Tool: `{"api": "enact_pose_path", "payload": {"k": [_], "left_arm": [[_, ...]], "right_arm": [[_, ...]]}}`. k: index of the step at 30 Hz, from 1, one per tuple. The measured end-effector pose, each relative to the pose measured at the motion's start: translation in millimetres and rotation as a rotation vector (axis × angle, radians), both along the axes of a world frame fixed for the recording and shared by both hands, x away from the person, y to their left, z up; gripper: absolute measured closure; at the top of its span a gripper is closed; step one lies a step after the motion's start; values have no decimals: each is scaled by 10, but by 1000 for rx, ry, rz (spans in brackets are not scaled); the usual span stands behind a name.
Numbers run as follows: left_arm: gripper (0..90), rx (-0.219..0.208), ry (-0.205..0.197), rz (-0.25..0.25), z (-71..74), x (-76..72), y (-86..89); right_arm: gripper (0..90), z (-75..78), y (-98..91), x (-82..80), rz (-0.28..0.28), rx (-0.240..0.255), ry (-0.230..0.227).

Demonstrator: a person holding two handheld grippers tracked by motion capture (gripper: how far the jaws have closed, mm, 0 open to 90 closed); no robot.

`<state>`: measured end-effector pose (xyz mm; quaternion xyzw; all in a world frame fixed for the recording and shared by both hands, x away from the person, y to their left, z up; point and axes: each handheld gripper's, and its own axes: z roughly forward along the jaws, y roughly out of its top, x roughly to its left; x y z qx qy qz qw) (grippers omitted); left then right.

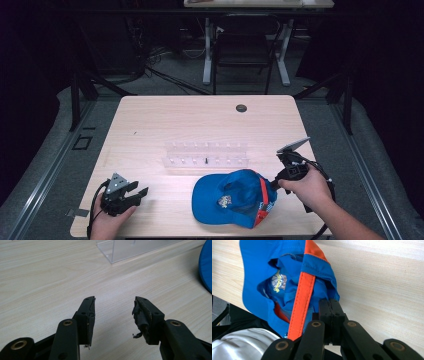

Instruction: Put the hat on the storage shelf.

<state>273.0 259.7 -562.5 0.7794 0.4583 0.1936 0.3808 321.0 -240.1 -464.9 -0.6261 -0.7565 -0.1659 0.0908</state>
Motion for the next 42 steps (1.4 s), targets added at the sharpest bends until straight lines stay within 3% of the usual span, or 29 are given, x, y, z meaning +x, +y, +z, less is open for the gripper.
{"api": "enact_pose_path", "payload": {"k": [1,6,8,10,11,12,19,24,28,31,32,36,42], "left_arm": [[519,3,0,-1,1,1,2],[519,3,6,-7,10,1,-2],[519,7,6,-11,6,7,-4],[519,6,7,-9,0,10,-7],[520,6,7,-9,0,10,-7],[519,7,8,-9,2,9,-7],[520,5,10,-7,-1,10,-11],[519,4,11,-6,-4,11,-12],[519,8,12,-10,-8,14,-15],[519,10,12,-9,-6,14,-16],[519,10,12,-8,-5,14,-17],[520,9,11,-9,-7,12,-13],[520,8,15,-6,2,-3,-2]], "right_arm": [[900,37,3,-3,-23,7,-2],[900,128,-30,14,-7,-9,10],[900,181,-22,10,-31,-7,-4],[900,224,-20,14,-28,-15,-3],[900,252,-36,27,4,-26,16],[900,265,-18,22,-18,-18,6],[900,382,9,39,-23,-3,-1],[900,491,14,37,-35,53,11],[900,541,-19,47,-26,109,46],[900,551,-28,49,-38,147,56],[900,546,-29,52,-65,194,74],[900,532,-31,52,-73,220,85],[900,546,-53,37,-98,319,128]]}}
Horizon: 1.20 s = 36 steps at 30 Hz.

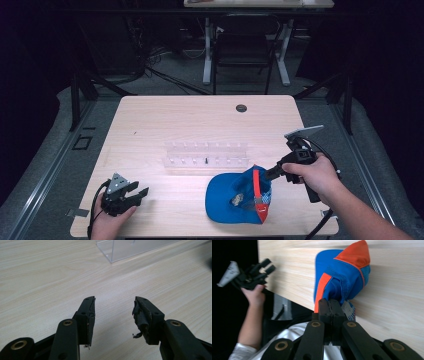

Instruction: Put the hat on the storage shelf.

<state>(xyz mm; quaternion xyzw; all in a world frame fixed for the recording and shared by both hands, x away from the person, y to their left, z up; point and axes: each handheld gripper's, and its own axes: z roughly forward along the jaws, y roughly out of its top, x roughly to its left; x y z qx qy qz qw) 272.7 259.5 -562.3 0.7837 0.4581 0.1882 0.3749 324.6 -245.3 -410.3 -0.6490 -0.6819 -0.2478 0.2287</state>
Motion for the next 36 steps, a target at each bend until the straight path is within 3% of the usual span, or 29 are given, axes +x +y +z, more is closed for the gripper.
{"api": "enact_pose_path", "payload": {"k": [1,2,6,10,17,19,20,27,36], "left_arm": [[520,0,0,0,0,0,0],[519,-4,-8,5,-8,1,-3],[519,-2,-1,3,-1,2,1],[519,1,-6,3,-8,6,-5],[520,1,-6,2,-11,7,-8],[519,0,-6,2,-10,6,-8],[519,0,-6,2,-10,6,-8],[520,1,-1,0,-6,4,-1],[519,6,-3,2,-17,1,-18]], "right_arm": [[900,0,0,0,0,0,0],[900,17,-21,5,18,32,10],[900,55,22,0,-21,71,2],[900,107,24,14,-5,97,-5],[900,250,71,31,-1,160,-34],[900,320,125,27,-14,184,-64],[900,343,117,34,14,184,-62],[900,483,206,37,19,235,-110],[900,579,380,49,57,286,-134]]}}
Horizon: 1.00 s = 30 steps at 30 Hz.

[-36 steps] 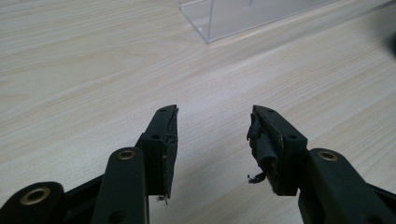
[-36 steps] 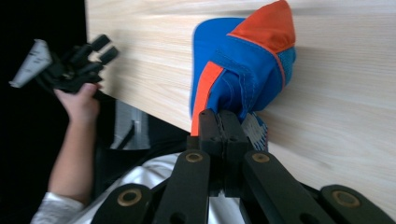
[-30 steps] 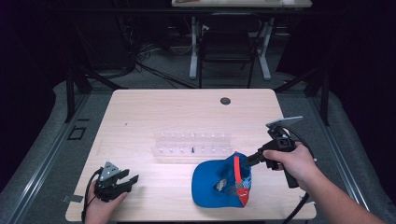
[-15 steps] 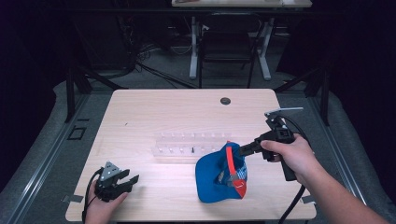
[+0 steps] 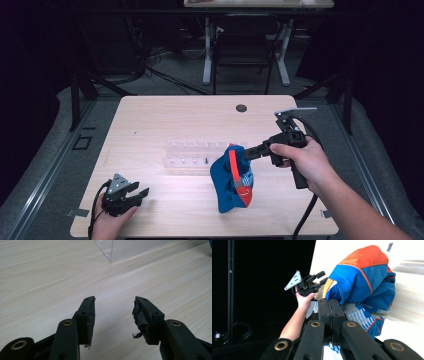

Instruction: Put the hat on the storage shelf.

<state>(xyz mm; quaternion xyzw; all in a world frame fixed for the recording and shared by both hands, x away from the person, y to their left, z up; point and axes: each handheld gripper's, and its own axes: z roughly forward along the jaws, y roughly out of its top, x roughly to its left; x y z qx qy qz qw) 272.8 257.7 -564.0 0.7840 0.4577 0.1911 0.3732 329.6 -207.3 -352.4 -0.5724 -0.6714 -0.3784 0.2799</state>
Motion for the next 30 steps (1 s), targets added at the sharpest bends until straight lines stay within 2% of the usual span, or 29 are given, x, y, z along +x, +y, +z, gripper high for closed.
{"api": "enact_pose_path", "payload": {"k": [3,8,14,19,27,30], "left_arm": [[519,-3,-2,0,-2,-1,0],[520,-6,-3,-1,4,-4,-2],[520,-5,-3,-3,0,-15,-5],[519,-14,-2,3,2,-16,2],[516,-5,1,-2,0,-10,-6],[515,-1,13,-4,8,-10,2]], "right_arm": [[900,46,35,3,-1,16,-14],[900,93,62,16,-3,11,-33],[900,185,76,35,-16,28,-56],[900,213,73,42,-22,31,-56],[900,259,120,75,-14,44,-69],[900,297,133,95,-25,49,-75]]}}
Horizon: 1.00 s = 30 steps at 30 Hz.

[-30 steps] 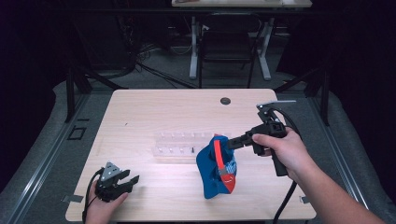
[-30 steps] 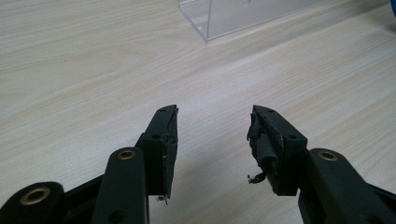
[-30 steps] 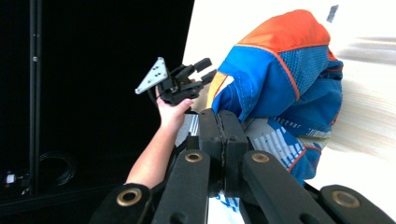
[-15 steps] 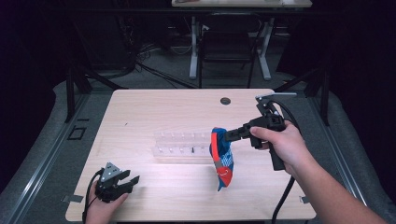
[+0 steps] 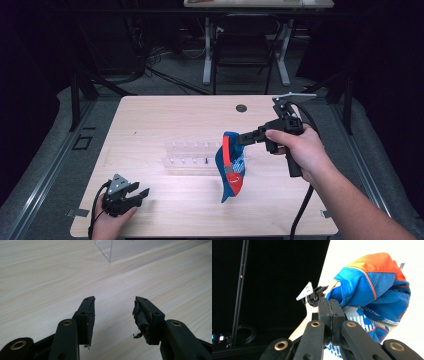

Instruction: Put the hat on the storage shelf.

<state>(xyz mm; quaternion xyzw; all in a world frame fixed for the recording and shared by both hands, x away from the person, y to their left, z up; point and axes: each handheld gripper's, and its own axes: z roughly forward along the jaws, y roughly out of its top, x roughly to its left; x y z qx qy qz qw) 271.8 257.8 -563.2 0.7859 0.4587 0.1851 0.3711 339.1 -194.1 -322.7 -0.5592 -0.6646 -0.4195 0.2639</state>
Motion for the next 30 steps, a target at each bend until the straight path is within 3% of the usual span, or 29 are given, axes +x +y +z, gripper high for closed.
{"api": "enact_pose_path", "payload": {"k": [20,30], "left_arm": [[515,-9,-7,-3,1,0,-3],[515,-9,-7,-5,-2,6,1]], "right_arm": [[900,317,70,244,-44,38,-74],[900,330,232,393,-53,74,-84]]}}
